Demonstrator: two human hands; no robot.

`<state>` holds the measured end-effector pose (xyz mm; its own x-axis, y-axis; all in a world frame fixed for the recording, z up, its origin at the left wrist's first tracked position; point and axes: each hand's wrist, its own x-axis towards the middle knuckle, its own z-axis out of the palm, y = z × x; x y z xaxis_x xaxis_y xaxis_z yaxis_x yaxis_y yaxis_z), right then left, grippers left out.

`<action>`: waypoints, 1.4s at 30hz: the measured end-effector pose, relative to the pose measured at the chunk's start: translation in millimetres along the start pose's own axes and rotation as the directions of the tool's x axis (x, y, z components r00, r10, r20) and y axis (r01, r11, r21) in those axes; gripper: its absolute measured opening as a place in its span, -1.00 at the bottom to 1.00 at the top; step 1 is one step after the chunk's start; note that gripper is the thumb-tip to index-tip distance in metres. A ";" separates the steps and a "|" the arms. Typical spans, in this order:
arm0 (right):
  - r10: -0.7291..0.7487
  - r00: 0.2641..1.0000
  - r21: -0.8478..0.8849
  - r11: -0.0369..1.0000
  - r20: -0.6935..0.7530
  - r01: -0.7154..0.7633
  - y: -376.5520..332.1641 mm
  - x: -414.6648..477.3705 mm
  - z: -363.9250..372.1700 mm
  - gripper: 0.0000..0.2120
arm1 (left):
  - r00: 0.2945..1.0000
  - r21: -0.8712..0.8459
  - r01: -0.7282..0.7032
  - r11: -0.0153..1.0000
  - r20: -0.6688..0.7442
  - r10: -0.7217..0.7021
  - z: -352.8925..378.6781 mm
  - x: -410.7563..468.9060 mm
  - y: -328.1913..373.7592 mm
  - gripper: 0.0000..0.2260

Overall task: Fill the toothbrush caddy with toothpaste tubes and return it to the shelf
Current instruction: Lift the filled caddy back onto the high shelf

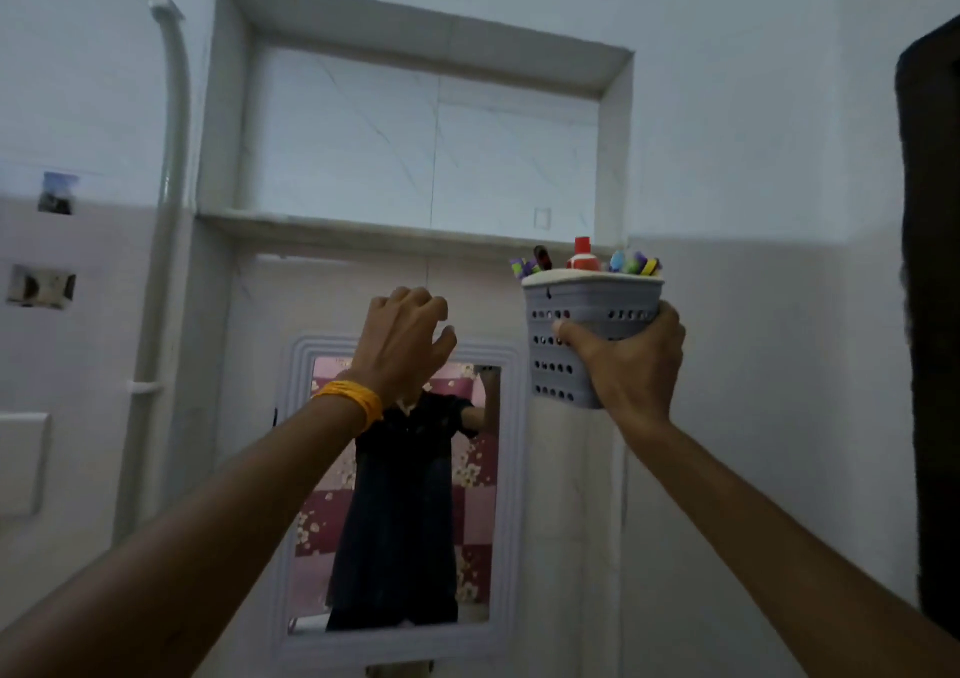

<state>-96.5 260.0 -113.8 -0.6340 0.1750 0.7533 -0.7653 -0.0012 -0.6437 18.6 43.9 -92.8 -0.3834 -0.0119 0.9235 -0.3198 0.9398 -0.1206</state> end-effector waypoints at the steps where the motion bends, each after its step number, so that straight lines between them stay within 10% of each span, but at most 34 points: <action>1: -0.012 1.000 -0.001 1.000 -0.010 0.012 -9.6 11.6 1.9 0.04 | 1.000 0.005 -0.001 1.000 -0.007 0.001 -2.5 12.4 -3.2 -0.74; 14: -0.098 0.988 -0.089 0.992 -0.116 0.088 -97.9 132.4 55.8 0.01 | 0.999 0.103 0.052 0.993 -0.011 -0.051 12.8 131.7 -40.4 -0.60; 26: 0.028 0.984 -0.222 0.973 -0.177 -0.068 -67.2 187.9 129.1 0.03 | 1.000 0.295 0.027 0.955 0.004 -0.030 35.5 156.0 -66.6 -0.27; 42: 0.016 0.992 -0.340 0.939 -0.122 -0.057 -39.2 194.2 151.1 0.22 | 0.999 0.232 -0.038 0.972 0.043 0.029 38.2 163.0 -70.1 -0.32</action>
<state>-206.5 145.3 78.2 -0.6279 0.2939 0.7206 -0.6442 0.3234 -0.6932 -54.6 -36.9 52.3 -0.4298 0.0006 0.9029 -0.4971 0.8346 -0.2371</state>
